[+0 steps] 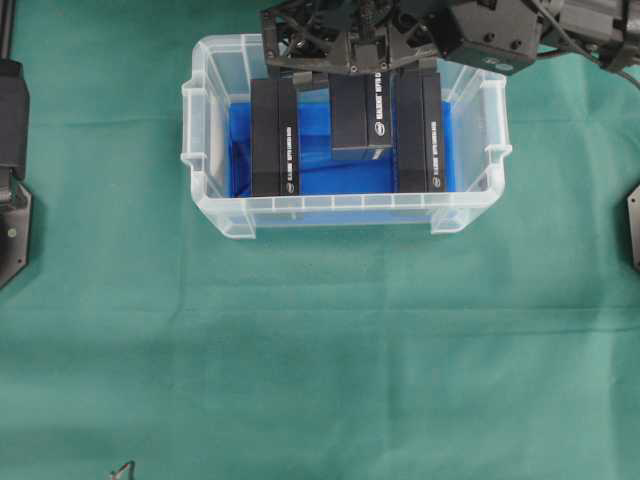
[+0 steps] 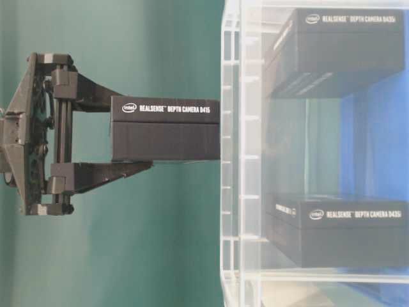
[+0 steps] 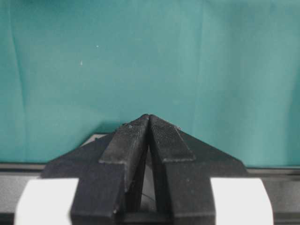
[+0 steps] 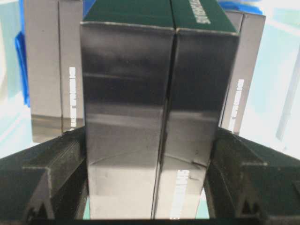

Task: Take the box out of the case with the right arm.
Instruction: 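Lift the gripped middle box straight up out of the case, then carry the box with the right gripper toward the table in front, then lower the box onto the table and open the right gripper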

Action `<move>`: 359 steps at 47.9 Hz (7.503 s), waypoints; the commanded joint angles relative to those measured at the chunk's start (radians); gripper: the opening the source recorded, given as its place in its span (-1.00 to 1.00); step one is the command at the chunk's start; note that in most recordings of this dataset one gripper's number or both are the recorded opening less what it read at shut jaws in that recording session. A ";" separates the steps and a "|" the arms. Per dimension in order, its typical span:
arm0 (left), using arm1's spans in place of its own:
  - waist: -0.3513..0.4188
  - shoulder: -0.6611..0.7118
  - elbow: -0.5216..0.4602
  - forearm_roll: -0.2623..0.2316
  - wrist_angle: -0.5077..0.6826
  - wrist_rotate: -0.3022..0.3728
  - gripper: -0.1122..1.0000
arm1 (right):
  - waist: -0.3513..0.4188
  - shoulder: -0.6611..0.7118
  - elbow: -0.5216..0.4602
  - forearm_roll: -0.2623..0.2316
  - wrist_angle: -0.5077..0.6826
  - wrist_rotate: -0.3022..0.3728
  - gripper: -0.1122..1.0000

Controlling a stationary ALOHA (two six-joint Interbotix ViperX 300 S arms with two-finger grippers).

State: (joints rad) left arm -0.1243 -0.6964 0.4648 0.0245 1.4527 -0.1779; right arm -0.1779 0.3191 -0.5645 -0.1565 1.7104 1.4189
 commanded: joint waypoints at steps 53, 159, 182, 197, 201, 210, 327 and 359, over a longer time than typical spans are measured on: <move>-0.003 0.000 -0.026 0.002 -0.003 0.000 -0.80 | 0.003 -0.063 -0.029 -0.006 -0.002 -0.002 0.39; -0.003 -0.002 -0.031 0.002 0.011 0.000 -0.80 | 0.460 -0.072 -0.044 0.005 0.077 0.486 0.39; -0.003 -0.002 -0.034 0.002 0.012 0.000 -0.80 | 0.460 -0.067 -0.029 0.005 0.078 0.488 0.39; -0.003 -0.002 -0.034 0.002 0.012 0.000 -0.80 | 0.449 -0.038 0.097 0.026 -0.038 0.486 0.39; -0.003 0.000 -0.034 0.002 0.012 0.000 -0.80 | 0.449 -0.040 0.156 0.048 -0.110 0.492 0.39; -0.003 0.003 -0.037 0.002 0.012 0.000 -0.80 | 0.449 -0.040 0.298 0.104 -0.267 0.500 0.39; -0.003 0.006 -0.054 0.000 0.014 -0.002 -0.80 | 0.482 -0.229 0.410 0.038 -0.146 0.545 0.79; -0.003 0.006 -0.055 0.000 0.015 0.000 -0.80 | 0.643 -0.690 0.940 0.040 -0.201 0.752 0.79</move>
State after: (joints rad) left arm -0.1243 -0.6888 0.4387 0.0245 1.4711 -0.1779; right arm 0.4403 -0.3114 0.3543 -0.1150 1.5110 2.1522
